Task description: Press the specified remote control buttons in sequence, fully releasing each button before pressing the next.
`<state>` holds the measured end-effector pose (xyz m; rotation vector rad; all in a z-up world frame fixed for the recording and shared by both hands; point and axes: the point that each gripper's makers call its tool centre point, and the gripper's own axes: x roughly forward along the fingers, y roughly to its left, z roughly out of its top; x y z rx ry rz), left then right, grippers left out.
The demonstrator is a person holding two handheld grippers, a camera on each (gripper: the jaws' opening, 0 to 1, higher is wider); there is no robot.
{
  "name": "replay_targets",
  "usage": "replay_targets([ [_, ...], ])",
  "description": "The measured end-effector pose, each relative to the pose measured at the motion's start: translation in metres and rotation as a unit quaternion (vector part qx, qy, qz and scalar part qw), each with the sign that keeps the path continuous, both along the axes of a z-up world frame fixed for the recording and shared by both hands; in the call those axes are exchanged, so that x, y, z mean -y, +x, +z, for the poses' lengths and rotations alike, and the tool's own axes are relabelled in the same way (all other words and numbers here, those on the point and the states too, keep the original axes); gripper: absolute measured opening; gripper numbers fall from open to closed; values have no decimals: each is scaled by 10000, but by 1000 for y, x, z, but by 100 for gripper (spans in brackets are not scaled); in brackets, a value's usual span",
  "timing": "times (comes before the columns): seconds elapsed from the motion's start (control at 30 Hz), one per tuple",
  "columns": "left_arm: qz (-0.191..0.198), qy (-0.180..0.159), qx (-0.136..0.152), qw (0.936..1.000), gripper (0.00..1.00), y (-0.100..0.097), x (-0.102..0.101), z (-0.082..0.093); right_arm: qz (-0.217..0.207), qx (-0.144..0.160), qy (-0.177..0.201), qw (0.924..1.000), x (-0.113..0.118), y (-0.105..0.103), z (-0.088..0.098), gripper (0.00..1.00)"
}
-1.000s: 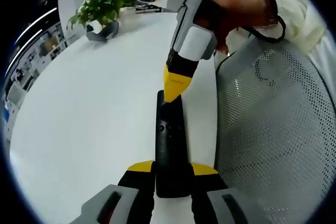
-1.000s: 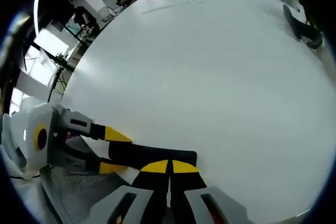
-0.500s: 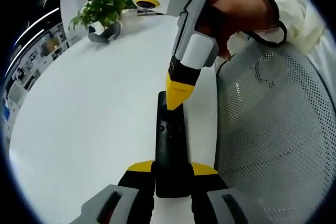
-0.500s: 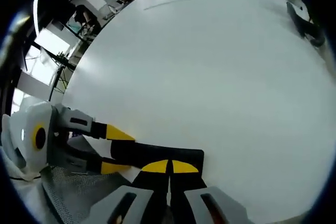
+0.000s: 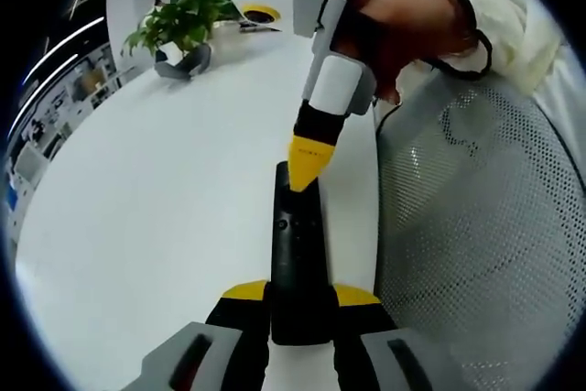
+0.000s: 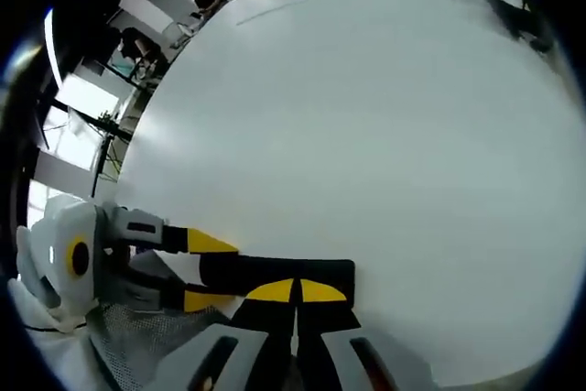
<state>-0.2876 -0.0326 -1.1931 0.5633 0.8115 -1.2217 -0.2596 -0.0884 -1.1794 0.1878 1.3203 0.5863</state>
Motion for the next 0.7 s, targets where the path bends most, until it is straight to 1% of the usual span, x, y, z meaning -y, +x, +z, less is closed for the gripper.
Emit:
replay_targets([
  [0.1, 18, -8, 24, 10000, 24, 0, 0, 0, -89, 53, 207, 9997, -7, 7, 8, 0],
  [0.13, 20, -8, 28, 10000, 24, 0, 0, 0, -89, 54, 215, 9997, -8, 8, 9, 0],
  [0.23, 21, -12, 30, 10000, 24, 0, 0, 0, 35, 29, 89, 10000, -9, 8, 3, 0],
  [0.37, 18, -3, 36, 10000, 24, 0, 0, 0, 77, -59, 120, 9999, -12, 2, -3, 0],
  [0.47, 31, -14, 47, 10000, 24, 0, 1, 0, 142, -7, 127, 9998, -14, -1, -5, 0],
  [0.53, 27, -13, 49, 10000, 24, 0, 1, 0, 93, 23, 156, 9998, -12, 0, -4, 0],
  [0.57, 22, -9, 47, 10000, 24, 0, 1, 0, 60, 8, 173, 9998, -11, 1, -4, 0],
  [0.63, 25, -2, 32, 10000, 24, 0, 1, 0, -97, -142, 211, 9996, -11, 2, -5, 0],
  [0.7, 56, -5, 23, 10000, 24, 0, 1, 0, -142, -245, 209, 9994, -11, 3, -6, 0],
])
